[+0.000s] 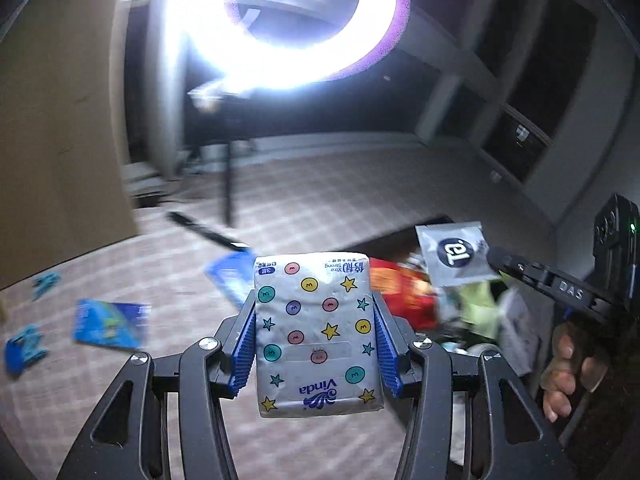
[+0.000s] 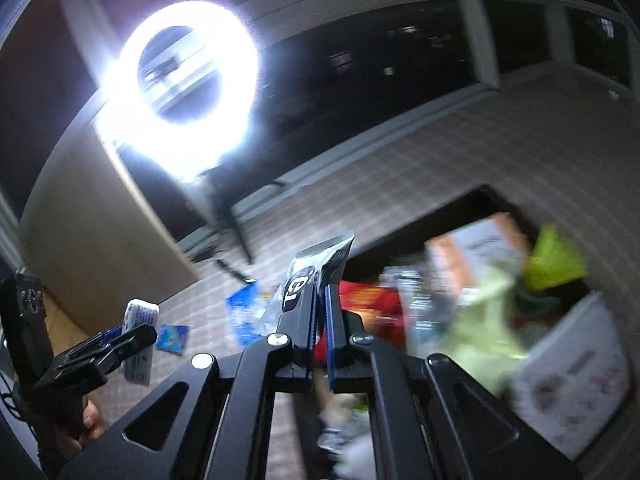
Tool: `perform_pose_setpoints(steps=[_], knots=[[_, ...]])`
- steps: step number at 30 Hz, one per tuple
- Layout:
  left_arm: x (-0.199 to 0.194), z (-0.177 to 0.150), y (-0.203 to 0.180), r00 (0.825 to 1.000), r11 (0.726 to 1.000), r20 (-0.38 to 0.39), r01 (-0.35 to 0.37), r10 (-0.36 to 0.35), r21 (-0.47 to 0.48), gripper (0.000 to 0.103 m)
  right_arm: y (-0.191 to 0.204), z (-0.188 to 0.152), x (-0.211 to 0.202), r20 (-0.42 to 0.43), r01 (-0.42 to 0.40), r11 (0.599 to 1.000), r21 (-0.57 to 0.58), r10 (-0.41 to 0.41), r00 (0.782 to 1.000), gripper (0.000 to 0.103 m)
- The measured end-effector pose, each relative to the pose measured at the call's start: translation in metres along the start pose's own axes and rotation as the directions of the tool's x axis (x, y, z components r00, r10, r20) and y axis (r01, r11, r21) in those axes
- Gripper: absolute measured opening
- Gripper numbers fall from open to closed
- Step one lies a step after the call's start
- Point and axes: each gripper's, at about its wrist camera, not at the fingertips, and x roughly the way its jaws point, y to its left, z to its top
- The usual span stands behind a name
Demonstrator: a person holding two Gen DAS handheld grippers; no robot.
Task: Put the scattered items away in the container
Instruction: 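Carry the tissue pack and grey packet to the bin and release both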
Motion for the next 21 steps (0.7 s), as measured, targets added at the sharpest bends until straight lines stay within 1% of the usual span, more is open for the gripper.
perform_pose_setpoints(steps=[4, 9, 11, 12, 13, 14, 15, 16, 18, 21], knots=[[0.017, 0.003, -0.049, 0.998, 0.995, -0.029, 0.064, -0.062, 0.071, 0.049, -0.036, 0.002, -0.024, 0.031, 0.056, 0.997, 0.043, -0.058, 0.998, 0.004], [0.031, 0.006, -0.096, 0.992, 0.983, -0.059, 0.117, -0.109, 0.143, 0.049, -0.067, 0.004, -0.038, 0.04, 0.117, 0.989, 0.09, -0.121, 0.992, 0.004], [0.036, 0.008, -0.11, 0.99, 0.978, -0.062, 0.136, -0.127, 0.161, 0.049, -0.074, 0.004, -0.038, 0.03, 0.126, 0.988, 0.093, -0.13, 0.991, 0.008], [0.039, 0.009, -0.116, 0.989, 0.974, -0.065, 0.142, -0.132, 0.176, 0.051, -0.076, 0.004, -0.038, 0.026, 0.139, 0.986, 0.094, -0.142, 0.989, 0.011], [0.043, 0.009, -0.123, 0.99, 0.971, -0.066, 0.137, -0.126, 0.195, 0.057, -0.076, 0.003, -0.039, 0.025, 0.154, 0.984, 0.095, -0.157, 0.987, 0.025], [0.046, 0.01, -0.127, 0.992, 0.97, -0.068, 0.121, -0.109, 0.209, 0.065, -0.078, 0.003, -0.041, 0.032, 0.175, 0.98, 0.094, -0.178, 0.983, 0.045], [0.05, 0.01, -0.129, 0.993, 0.971, -0.072, 0.105, -0.092, 0.216, 0.079, -0.076, 0.002, -0.045, 0.056, 0.195, 0.977, 0.091, -0.201, 0.978, 0.054], [0.052, 0.009, -0.13, 0.993, 0.971, -0.076, 0.101, -0.086, 0.217, 0.079, -0.075, 0.001, -0.049, 0.079, 0.206, 0.975, 0.088, -0.213, 0.974, 0.064], [0.052, 0.007, -0.126, 0.993, 0.973, -0.08, 0.103, -0.088, 0.209, 0.079, -0.07, 0.001, -0.054, 0.106, 0.208, 0.976, 0.067, -0.214, 0.971, 0.065], [0.051, 0.003, -0.113, 0.993, 0.978, -0.091, 0.094, -0.078, 0.185, 0.079, -0.06, 0.003, -0.054, 0.109, 0.208, 0.978, 0.028, -0.21, 0.972, 0.066]])
